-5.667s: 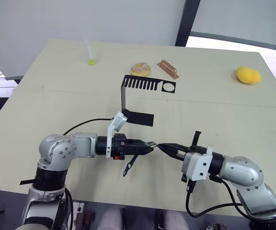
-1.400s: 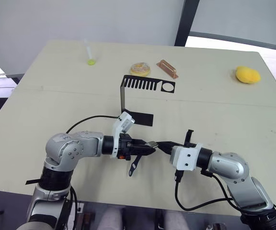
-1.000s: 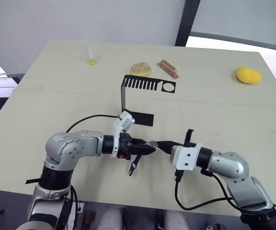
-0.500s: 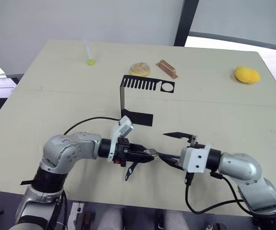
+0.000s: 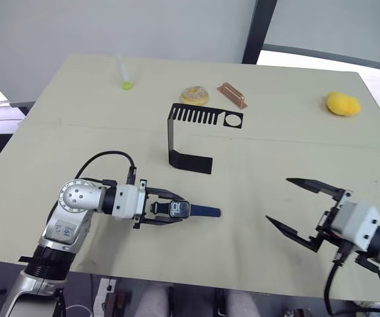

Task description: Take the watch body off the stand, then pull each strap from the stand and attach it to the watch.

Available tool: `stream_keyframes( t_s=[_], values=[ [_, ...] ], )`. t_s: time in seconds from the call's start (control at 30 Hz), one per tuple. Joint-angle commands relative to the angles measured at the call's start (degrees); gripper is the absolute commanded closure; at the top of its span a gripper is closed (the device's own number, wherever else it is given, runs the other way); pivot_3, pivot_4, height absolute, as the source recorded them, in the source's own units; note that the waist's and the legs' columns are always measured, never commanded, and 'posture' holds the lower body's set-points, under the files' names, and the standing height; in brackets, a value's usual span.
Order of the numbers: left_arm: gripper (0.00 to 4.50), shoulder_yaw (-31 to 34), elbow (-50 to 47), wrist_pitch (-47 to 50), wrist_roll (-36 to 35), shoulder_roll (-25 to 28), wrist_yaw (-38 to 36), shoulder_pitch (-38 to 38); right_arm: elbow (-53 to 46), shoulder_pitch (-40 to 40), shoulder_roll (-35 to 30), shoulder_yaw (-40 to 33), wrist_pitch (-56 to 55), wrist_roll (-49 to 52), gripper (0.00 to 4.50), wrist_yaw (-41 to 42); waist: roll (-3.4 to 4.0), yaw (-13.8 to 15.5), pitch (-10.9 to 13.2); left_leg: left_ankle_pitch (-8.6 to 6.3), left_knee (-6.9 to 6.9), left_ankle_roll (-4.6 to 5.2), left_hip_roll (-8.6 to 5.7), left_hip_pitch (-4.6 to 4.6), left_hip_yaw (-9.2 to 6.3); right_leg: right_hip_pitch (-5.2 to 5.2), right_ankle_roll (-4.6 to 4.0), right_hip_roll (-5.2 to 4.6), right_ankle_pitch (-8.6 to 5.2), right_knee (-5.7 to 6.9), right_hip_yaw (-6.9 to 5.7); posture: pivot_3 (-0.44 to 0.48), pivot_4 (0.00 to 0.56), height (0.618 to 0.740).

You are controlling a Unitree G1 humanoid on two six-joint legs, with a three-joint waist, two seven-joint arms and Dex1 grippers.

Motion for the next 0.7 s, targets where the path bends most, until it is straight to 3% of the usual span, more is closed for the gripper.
stream_keyframes(
  t_s=[0.03,0.13,0.27,0.5,0.7],
  values=[
    [2.92,1.17,0.88,-5.45,-0.41,-1.29,-0.4,-1.86,-3.59,4.24,-0.14,-6.12,2.87,9.25,0.01,2.25,0.0,0.04,0.0,0.0,0.0,0.0,0.0,0.02,0.0,0.0,0.0,-0.02,0.0,0.03,0.01,0.0,0.15,0.74],
    [2.92,-0.97,2.03,-7.3,1.02,-2.68,-0.82,-3.2,-4.07,4.21,0.59,-7.07,3.71,11.61,0.01,0.55,-0.02,0.0,-0.01,-0.01,0.02,0.03,-0.01,0.05,-0.01,0.03,0.01,-0.03,0.01,0.06,0.01,0.0,0.15,0.74],
    [2.92,-5.68,2.48,-0.47,2.37,-8.0,2.69,-6.41,-4.32,4.83,-0.2,-7.1,5.09,12.82,0.01,1.67,-0.02,0.02,-0.01,0.0,0.02,0.06,-0.04,0.06,0.0,0.03,0.02,-0.05,0.01,0.1,0.02,0.0,0.15,0.74],
    [2.92,-16.02,10.7,10.55,14.99,-15.55,10.12,-11.01,-4.4,6.46,-1.36,-6.39,7.56,14.21,0.01,3.84,-0.05,0.17,-0.02,0.01,0.03,0.08,-0.36,0.05,-0.03,0.03,0.04,-0.04,0.02,0.11,0.01,0.0,0.15,0.74],
    [2.92,-18.74,12.19,11.33,20.37,-15.06,12.26,-9.96,-2.39,8.55,0.16,-4.82,6.42,12.56,0.01,5.69,-0.05,-0.06,-0.02,0.02,0.02,0.07,-0.31,0.05,-0.02,0.01,0.04,-0.02,0.02,0.1,0.02,0.0,0.15,0.74]
  ],
)
